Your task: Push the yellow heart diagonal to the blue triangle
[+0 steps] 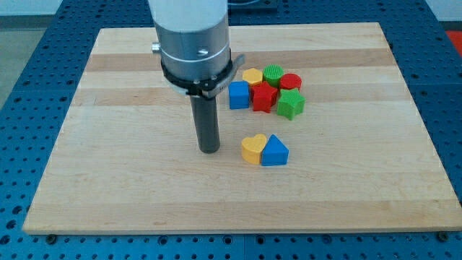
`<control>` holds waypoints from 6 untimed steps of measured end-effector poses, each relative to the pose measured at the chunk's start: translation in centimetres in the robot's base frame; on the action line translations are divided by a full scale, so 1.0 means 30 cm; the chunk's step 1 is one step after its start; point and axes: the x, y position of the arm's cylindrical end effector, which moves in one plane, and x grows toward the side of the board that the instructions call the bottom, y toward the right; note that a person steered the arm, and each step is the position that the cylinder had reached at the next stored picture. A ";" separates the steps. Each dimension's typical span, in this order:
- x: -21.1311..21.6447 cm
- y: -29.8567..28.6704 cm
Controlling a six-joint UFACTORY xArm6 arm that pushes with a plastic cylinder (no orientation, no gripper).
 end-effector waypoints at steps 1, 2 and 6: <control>0.103 0.065; 0.129 0.156; 0.047 0.285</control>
